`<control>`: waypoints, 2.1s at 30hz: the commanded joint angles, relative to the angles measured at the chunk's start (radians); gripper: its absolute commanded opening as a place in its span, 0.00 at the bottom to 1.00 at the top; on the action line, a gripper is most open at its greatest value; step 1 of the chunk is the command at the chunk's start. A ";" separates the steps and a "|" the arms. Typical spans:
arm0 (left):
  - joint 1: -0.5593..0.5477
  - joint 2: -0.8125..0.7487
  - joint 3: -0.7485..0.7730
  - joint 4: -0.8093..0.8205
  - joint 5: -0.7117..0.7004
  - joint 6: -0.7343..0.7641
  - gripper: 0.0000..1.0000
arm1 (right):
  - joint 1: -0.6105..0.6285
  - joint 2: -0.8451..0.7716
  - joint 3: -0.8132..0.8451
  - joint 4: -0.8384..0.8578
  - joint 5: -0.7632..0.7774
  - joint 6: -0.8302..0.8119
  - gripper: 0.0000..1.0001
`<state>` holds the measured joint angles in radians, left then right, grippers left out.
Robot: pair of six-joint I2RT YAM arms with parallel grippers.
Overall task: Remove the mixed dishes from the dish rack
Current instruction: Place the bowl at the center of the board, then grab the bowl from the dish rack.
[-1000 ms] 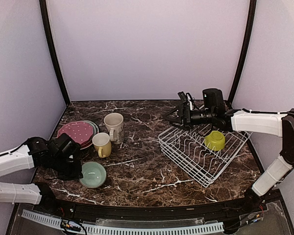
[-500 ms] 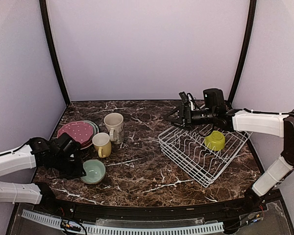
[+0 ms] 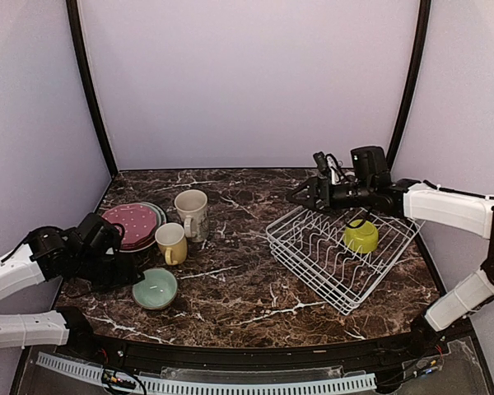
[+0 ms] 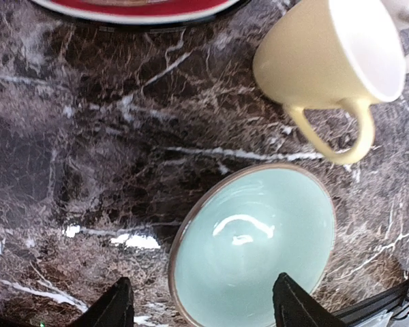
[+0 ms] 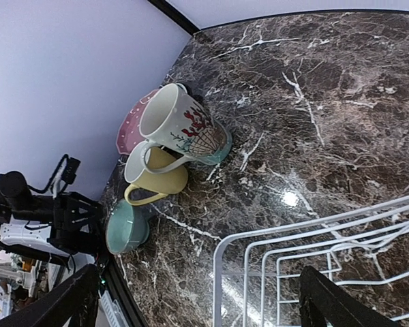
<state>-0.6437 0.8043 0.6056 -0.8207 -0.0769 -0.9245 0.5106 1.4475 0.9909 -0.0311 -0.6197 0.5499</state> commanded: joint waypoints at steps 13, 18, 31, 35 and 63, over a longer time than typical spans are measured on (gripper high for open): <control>0.004 -0.117 0.318 0.088 -0.235 0.341 0.75 | -0.048 -0.176 0.013 -0.290 0.305 -0.161 0.99; 0.004 -0.004 0.396 0.287 -0.194 0.513 0.77 | -0.053 -0.200 0.034 -0.367 0.384 -0.181 0.99; 0.003 0.471 0.750 0.583 0.091 0.720 0.80 | -0.072 -0.113 0.163 -0.676 0.750 -0.187 0.99; 0.004 0.522 0.718 0.607 0.116 0.753 0.80 | -0.079 -0.051 0.197 -0.739 0.803 -0.176 0.99; 0.004 0.537 0.639 0.585 0.180 0.751 0.80 | -0.233 0.210 0.126 -0.690 0.790 -0.120 0.84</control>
<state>-0.6434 1.3563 1.2610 -0.2356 0.0879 -0.1642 0.3050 1.6196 1.1664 -0.7441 0.1505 0.4065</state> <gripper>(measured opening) 0.799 0.816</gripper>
